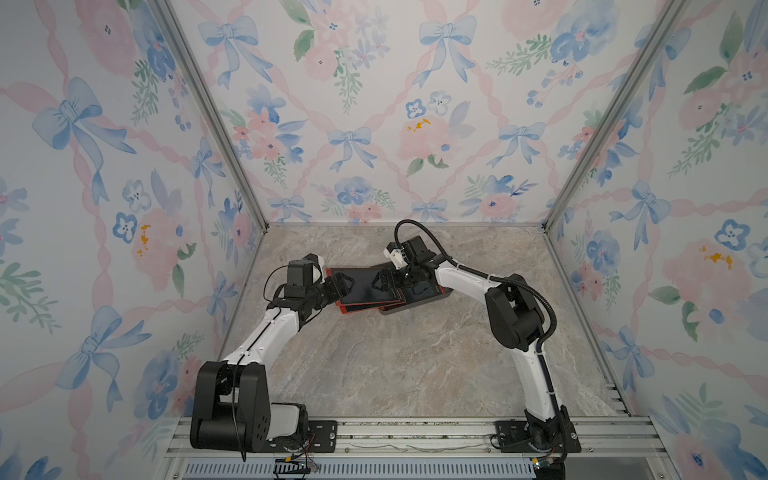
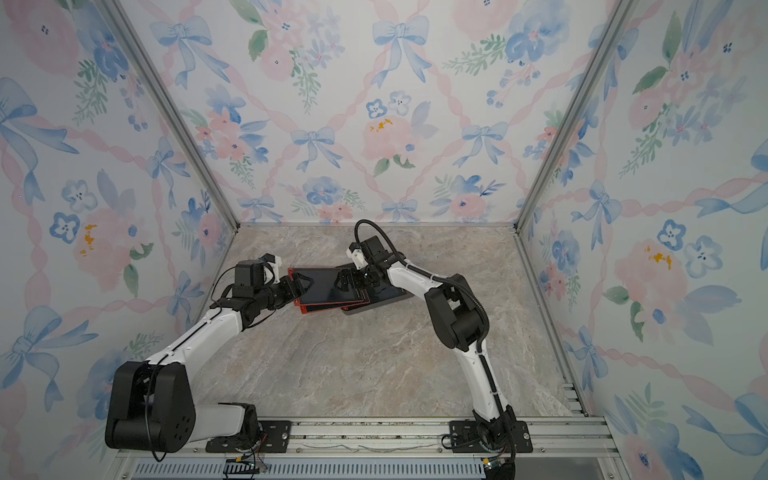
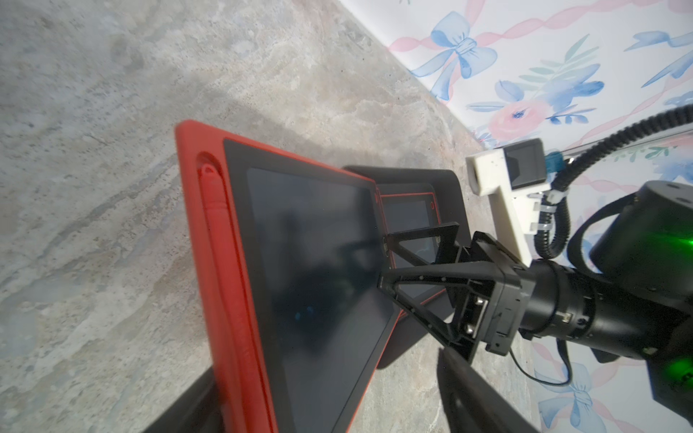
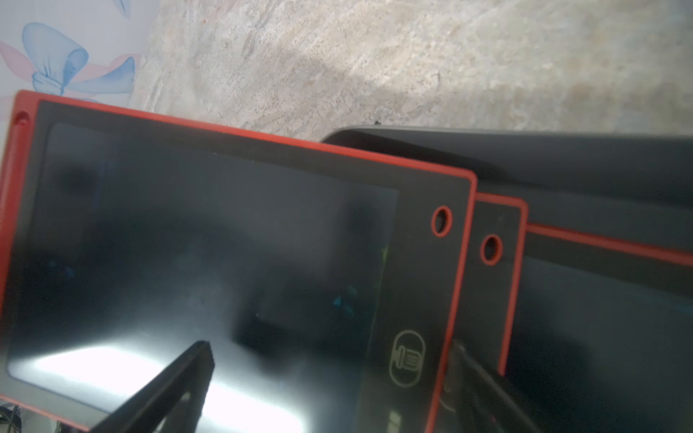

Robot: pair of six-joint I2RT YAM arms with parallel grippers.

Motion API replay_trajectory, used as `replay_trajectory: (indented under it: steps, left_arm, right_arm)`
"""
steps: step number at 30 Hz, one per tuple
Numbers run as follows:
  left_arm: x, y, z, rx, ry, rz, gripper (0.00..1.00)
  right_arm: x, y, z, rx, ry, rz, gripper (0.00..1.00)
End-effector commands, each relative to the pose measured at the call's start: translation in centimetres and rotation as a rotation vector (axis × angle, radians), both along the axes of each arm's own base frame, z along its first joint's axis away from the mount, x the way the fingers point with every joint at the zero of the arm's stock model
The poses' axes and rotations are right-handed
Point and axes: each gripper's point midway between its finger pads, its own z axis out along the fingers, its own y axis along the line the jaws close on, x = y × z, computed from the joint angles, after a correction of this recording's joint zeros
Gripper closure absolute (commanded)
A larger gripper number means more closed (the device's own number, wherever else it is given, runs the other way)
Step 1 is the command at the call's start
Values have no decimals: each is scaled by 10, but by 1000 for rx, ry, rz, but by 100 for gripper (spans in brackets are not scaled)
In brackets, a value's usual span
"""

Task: Take out the writing tablet from the storage box
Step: Pick up the writing tablet from the storage box.

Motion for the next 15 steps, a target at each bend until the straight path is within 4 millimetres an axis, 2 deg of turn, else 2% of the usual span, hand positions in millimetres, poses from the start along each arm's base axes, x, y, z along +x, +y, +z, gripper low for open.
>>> replay_trajectory:
  steps: [1, 4, 10, 15]
  left_arm:
    - [4, -5, 22, -31, -48, -22, 24]
    - [4, -7, 20, -40, -39, -33, 31]
    - [5, -7, 9, -41, -8, -30, 59]
    - [5, -5, -3, -31, 24, -18, 76]
  right_arm:
    - [-12, 12, -13, 5, 37, 36, 1]
    - [-11, 13, -13, 8, 35, 36, 1]
    - [-11, 13, -13, 11, 36, 31, 1]
    - [-10, 14, -11, 17, 33, 32, 1]
